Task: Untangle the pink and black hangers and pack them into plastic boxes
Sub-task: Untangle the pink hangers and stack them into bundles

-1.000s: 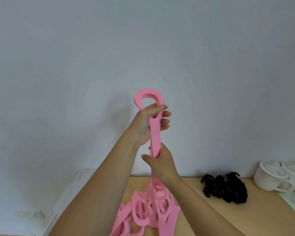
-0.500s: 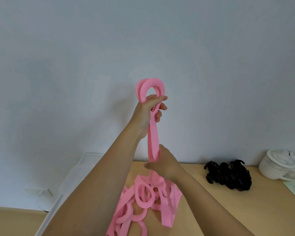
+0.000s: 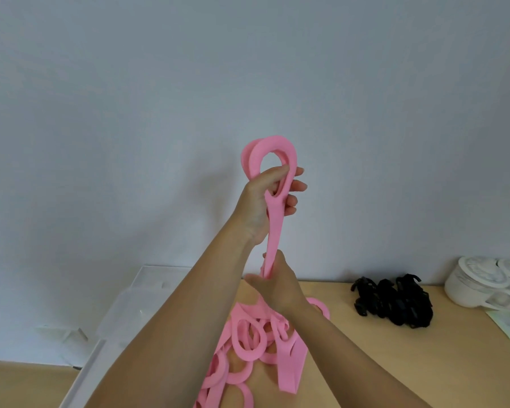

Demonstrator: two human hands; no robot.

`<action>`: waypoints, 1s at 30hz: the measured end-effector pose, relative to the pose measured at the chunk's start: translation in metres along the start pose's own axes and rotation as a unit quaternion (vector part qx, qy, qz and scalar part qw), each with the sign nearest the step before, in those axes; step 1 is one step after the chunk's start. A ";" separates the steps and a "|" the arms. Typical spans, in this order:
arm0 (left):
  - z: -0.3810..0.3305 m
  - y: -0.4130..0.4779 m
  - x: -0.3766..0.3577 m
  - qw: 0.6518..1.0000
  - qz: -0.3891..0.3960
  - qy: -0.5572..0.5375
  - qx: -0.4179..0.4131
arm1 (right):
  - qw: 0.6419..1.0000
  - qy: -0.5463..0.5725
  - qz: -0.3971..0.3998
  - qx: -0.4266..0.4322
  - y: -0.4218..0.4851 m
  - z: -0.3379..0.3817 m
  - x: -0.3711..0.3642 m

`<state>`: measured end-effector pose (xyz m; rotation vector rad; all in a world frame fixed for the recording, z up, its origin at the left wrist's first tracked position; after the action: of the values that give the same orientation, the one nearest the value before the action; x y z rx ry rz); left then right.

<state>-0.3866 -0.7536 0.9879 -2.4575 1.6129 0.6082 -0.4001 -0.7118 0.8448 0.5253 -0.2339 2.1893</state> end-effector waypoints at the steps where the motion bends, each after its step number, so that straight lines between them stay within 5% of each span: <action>1: 0.000 0.000 0.000 1.000 0.005 -0.018 0.004 | 1.000 0.000 -0.006 0.004 0.001 0.001 0.001; 6: -0.001 -0.004 0.000 0.992 0.036 -0.116 0.030 | 0.997 0.078 0.004 -0.001 0.000 -0.006 -0.001; 13: 0.016 -0.004 0.028 0.995 -0.038 -0.068 0.058 | 0.998 0.057 0.032 -0.022 -0.007 -0.031 -0.007; 21: 0.069 -0.015 0.065 0.985 -0.091 0.106 0.101 | 0.970 0.014 0.227 -0.087 -0.024 -0.081 -0.018; 24: 0.104 -0.021 0.083 0.979 -0.107 0.112 0.136 | 0.970 0.065 0.189 -0.138 -0.021 -0.112 0.000; 30: 0.171 -0.032 0.101 0.967 -0.120 0.119 0.188 | 0.977 0.017 -0.034 -0.211 -0.009 -0.159 0.034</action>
<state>-0.3667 -0.7697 0.7886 -2.4430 1.3173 -0.0303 -0.4578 -0.6283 0.7177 0.2527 -0.6351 2.0017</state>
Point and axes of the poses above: each hand's wrist, its own y-axis towards the middle knuckle, its own x-axis out of the back of the hand, z = x × y, the point moved 9 cm from there along y, towards the middle knuckle, and after that the axes turned 2 degrees about -z, right-handed, at the moved point
